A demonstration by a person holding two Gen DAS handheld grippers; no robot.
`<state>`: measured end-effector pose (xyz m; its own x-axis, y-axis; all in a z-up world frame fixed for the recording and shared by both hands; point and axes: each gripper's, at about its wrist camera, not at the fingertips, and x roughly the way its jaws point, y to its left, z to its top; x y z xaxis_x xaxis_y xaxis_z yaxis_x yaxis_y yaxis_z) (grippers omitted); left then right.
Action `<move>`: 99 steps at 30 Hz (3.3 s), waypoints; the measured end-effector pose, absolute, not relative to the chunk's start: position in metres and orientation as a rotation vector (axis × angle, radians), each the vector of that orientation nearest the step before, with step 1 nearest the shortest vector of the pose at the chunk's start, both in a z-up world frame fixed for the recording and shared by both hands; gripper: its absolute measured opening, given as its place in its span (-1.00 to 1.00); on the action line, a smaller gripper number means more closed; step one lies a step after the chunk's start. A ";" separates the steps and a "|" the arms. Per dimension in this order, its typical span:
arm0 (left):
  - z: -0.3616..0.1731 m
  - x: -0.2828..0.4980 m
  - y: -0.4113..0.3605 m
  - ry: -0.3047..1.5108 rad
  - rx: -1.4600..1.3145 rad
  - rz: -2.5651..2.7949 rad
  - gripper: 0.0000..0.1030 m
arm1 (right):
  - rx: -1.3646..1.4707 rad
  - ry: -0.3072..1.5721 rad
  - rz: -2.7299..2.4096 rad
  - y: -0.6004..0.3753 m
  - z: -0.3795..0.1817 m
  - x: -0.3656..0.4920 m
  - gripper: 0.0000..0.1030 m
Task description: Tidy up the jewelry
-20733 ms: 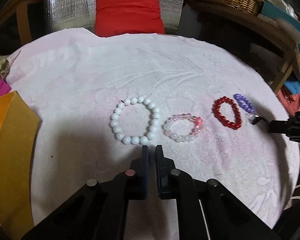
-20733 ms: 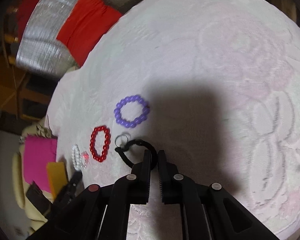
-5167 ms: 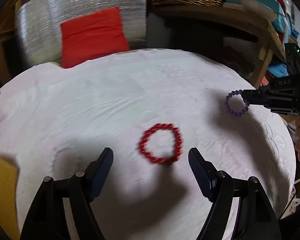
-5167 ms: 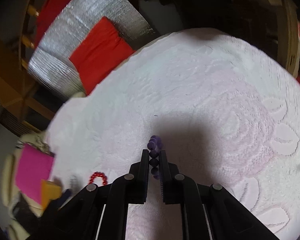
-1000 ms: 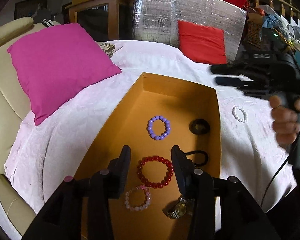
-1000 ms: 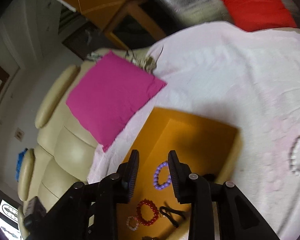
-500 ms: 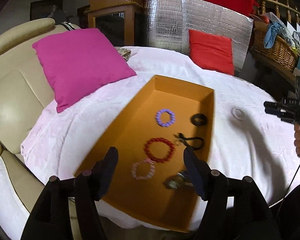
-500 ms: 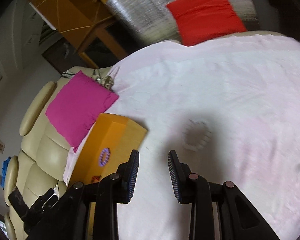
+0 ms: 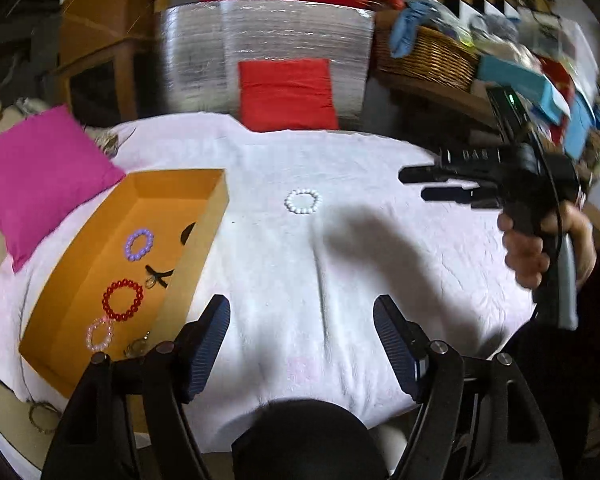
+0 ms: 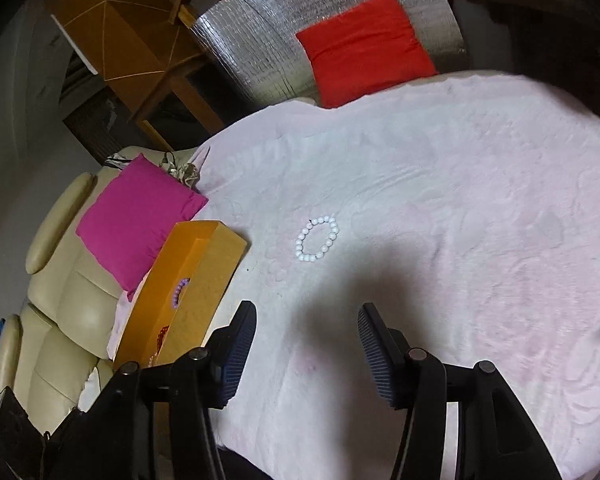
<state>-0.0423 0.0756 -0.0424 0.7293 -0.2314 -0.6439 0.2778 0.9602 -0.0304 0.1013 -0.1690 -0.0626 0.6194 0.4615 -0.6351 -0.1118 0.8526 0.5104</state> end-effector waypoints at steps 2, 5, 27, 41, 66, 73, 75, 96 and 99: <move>-0.042 -0.042 0.074 0.701 0.083 -0.283 0.46 | 0.452 0.843 0.346 -0.169 -0.061 0.099 0.10; -0.043 -0.039 0.074 0.718 0.080 -0.284 0.48 | 0.460 0.838 0.347 -0.169 -0.061 0.097 0.10; -0.032 -0.039 0.150 0.723 0.157 -0.075 0.48 | 0.530 0.841 0.339 -0.167 -0.104 0.175 -0.02; -0.124 -0.111 0.388 0.991 -0.057 0.447 0.48 | 0.217 0.946 0.126 -0.096 -0.155 0.248 -0.52; -0.170 -0.059 0.419 1.064 -0.043 0.495 -0.94 | 0.185 0.908 0.181 -0.089 -0.152 0.239 -0.85; -0.114 -0.086 0.379 0.975 -0.007 0.419 -0.94 | 0.214 0.897 0.229 -0.102 -0.144 0.226 -0.89; -0.081 -0.096 0.355 0.917 0.024 0.348 -0.94 | 0.240 0.898 0.223 -0.113 -0.142 0.222 -0.89; -0.088 0.134 -0.026 0.879 0.033 -0.358 -0.93 | 0.463 0.903 0.183 -0.241 -0.117 0.194 -0.86; -0.113 0.164 -0.064 0.913 0.063 -0.424 -0.90 | 0.470 0.904 0.193 -0.254 -0.115 0.192 -0.85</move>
<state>0.1643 -0.0645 -0.1128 0.5352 -0.3292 -0.7779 0.3818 0.9158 -0.1248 0.1918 -0.2539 -0.1154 0.6101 0.3541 -0.7089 0.0338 0.8822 0.4697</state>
